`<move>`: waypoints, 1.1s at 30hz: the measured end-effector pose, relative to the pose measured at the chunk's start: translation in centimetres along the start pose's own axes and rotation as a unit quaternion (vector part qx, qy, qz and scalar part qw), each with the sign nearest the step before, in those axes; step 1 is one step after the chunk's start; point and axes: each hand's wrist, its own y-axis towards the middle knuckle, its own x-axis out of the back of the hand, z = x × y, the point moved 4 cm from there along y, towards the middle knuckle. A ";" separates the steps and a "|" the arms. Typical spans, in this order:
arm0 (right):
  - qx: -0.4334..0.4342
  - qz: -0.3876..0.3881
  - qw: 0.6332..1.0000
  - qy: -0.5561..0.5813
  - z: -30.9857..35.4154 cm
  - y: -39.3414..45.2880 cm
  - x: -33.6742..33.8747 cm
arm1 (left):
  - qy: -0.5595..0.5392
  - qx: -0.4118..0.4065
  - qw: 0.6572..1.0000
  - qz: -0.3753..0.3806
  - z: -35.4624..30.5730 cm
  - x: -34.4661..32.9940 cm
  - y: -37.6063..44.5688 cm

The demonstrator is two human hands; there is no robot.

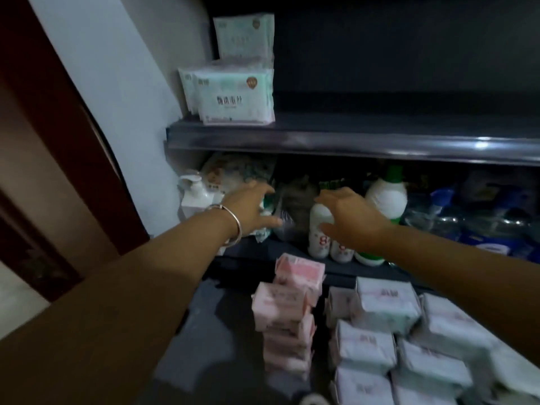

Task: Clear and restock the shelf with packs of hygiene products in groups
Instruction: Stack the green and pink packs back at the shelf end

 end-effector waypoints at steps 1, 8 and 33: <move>-0.010 0.029 1.000 0.003 -0.2 -0.6 -1.5 | 0.004 0.000 0.999 0.032 0.0 -1.7 -0.5; -0.051 0.169 0.984 0.008 -1.1 -0.4 -10.8 | 0.024 0.009 0.975 0.220 1.6 -10.1 -1.7; -0.167 0.133 0.927 0.310 -6.1 2.4 -10.5 | -0.024 0.005 0.938 0.345 2.2 -10.6 -0.3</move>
